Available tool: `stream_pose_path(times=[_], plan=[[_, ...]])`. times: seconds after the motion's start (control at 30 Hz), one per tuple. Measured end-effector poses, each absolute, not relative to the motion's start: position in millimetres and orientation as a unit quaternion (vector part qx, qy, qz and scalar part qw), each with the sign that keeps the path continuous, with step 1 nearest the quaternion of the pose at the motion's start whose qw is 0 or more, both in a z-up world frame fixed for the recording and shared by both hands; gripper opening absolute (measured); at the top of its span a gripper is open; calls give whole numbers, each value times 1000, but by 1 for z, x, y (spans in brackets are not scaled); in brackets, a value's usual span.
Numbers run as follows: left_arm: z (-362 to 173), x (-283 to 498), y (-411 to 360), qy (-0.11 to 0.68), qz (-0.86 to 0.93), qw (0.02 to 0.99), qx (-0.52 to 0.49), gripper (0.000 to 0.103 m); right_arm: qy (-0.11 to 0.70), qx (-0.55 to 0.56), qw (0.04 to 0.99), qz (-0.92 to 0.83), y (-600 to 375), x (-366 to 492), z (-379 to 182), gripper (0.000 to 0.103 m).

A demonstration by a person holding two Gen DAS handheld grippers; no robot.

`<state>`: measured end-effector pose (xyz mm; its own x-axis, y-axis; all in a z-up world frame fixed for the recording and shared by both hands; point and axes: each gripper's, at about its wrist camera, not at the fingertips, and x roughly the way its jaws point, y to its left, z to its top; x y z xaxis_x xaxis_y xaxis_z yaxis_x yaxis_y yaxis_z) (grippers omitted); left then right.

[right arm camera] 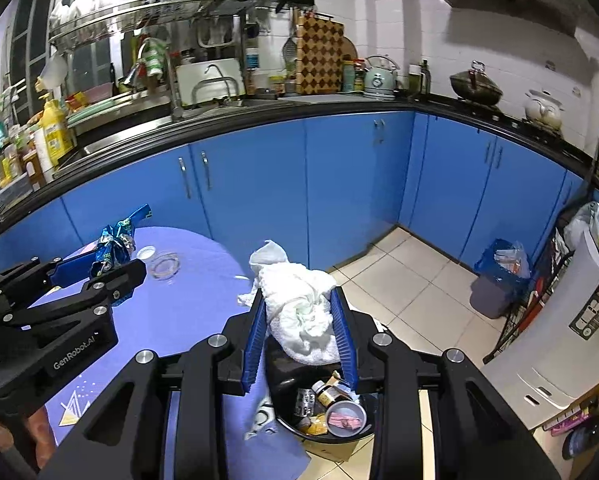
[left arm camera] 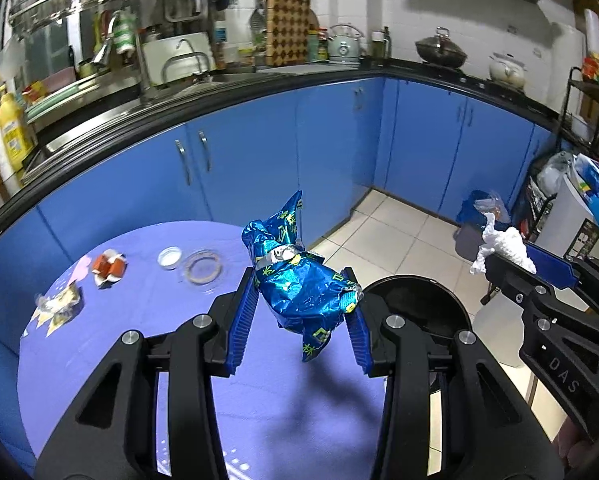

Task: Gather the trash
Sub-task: 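Carry the blue wrapper with the left gripper while the right carries the tissue to the bin, then open the right gripper over the black bin to drop the white tissue, then open the left gripper over the black bin to drop the blue wrapper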

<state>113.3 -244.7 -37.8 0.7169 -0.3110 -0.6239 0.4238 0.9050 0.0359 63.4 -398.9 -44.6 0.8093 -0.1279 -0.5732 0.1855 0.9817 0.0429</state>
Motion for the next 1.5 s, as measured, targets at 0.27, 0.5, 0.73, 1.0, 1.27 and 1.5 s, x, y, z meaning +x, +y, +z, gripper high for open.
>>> stream_pose_path(times=[0.27, 0.5, 0.73, 1.0, 1.27, 1.5], plan=[[-42, 123, -281, 324, -217, 916, 100, 44, 303, 65, 946, -91, -426, 68, -54, 31], [-46, 133, -303, 325, -226, 912, 108, 44, 300, 80, 946, -91, -442, 75, -57, 33], [-46, 143, -318, 322, -232, 911, 109, 45, 294, 78, 948, -94, -451, 84, -57, 34], [-49, 154, -334, 327, -239, 907, 114, 44, 286, 79, 942, -157, -472, 88, -62, 87], [-52, 162, -349, 327, -247, 904, 120, 44, 288, 97, 934, -185, -493, 88, -70, 87], [-54, 163, -363, 320, -254, 904, 128, 45, 270, 109, 935, -204, -508, 79, -67, 87]])
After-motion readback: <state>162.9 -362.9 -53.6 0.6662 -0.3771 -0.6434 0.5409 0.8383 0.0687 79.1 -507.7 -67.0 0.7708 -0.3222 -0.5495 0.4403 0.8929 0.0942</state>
